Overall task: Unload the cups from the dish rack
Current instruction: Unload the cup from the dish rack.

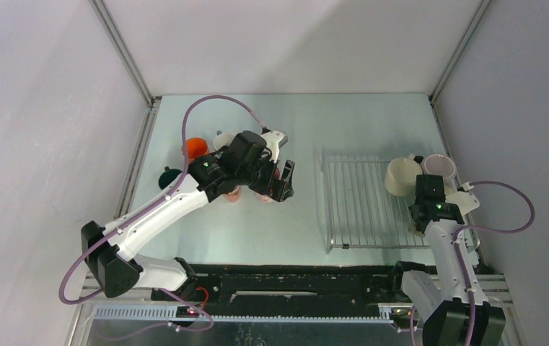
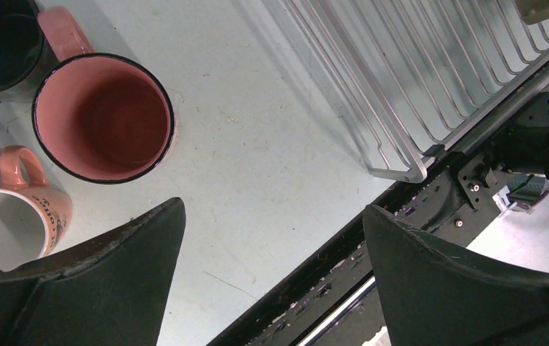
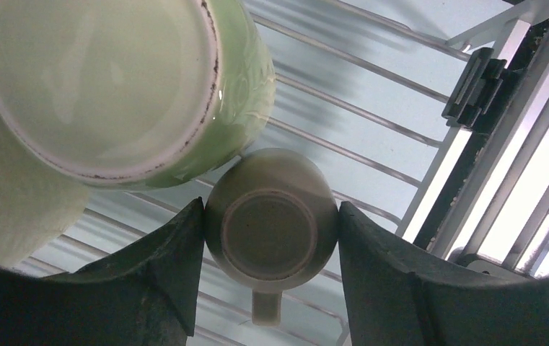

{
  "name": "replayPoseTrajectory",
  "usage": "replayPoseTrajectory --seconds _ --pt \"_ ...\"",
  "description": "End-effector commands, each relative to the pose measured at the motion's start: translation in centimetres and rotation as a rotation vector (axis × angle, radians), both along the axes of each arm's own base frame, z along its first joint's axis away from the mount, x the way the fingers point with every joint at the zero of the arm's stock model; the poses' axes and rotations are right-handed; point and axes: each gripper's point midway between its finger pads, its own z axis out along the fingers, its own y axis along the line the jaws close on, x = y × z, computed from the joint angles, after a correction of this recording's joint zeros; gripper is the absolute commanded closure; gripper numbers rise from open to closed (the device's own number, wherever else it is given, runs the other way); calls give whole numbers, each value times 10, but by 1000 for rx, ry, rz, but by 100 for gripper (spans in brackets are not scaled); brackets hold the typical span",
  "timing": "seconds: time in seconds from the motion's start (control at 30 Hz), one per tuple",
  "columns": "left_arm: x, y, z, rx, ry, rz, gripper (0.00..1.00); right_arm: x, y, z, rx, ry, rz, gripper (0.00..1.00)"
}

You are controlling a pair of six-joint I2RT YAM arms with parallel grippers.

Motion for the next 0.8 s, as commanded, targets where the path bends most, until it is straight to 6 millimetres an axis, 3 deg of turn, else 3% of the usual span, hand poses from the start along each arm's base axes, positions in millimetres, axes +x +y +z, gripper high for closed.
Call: replayPoseTrajectory --seconds 0.0,0.07,0.43,0.77 --pt "5 -5 29 -43 -74 -7 0 0 -1 9 -2 -41 -30 60" --pt "5 -3 28 -42 -76 -4 0 0 1 10 11 -32 -23 65" --pt "4 -5 31 -62 -76 -2 0 1 16 40 23 -51 25 66" --pt "2 -12 35 -144 -68 17 0 9 40 53 94 -97 100 65"
